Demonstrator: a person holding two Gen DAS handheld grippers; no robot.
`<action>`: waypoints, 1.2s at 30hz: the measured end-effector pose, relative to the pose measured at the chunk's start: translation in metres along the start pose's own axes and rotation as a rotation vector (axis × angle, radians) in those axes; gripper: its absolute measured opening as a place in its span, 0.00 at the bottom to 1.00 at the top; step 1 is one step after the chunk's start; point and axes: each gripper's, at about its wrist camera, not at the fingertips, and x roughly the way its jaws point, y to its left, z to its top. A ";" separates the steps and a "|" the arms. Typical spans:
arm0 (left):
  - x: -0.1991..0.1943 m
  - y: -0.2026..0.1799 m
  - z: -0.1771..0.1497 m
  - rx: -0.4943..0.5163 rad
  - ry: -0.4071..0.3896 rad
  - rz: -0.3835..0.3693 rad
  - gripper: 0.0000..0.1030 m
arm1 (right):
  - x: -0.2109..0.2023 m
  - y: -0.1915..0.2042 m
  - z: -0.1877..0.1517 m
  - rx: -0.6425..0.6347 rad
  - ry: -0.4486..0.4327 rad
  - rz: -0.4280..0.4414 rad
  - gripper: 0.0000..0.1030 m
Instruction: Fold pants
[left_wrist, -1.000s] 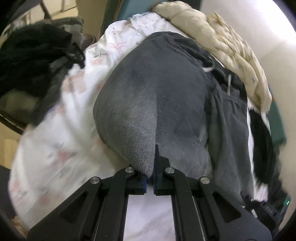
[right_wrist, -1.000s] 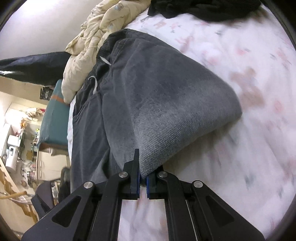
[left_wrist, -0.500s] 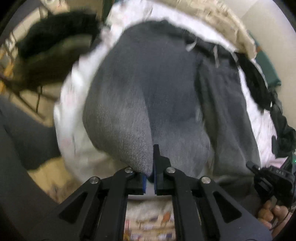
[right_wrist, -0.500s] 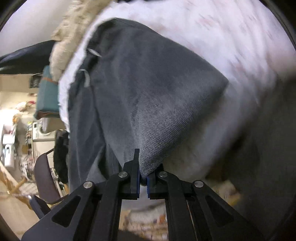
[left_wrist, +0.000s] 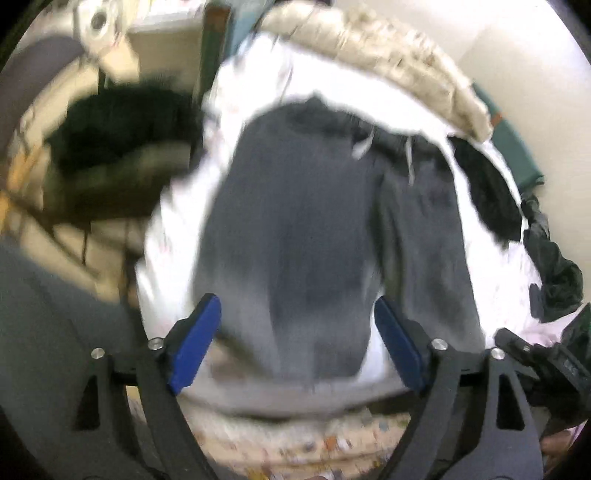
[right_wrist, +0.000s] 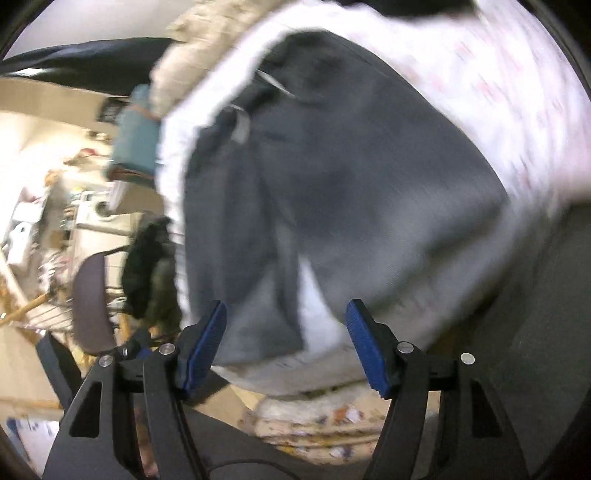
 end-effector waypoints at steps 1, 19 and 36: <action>-0.004 0.001 0.014 0.011 -0.026 0.009 0.81 | -0.004 0.010 0.007 -0.029 -0.020 0.028 0.67; 0.107 0.047 0.173 0.078 0.031 0.119 0.81 | 0.069 0.110 0.178 -0.236 0.019 0.115 0.67; 0.257 0.036 0.215 0.205 0.215 0.071 0.47 | 0.279 0.082 0.237 -0.284 0.224 -0.048 0.44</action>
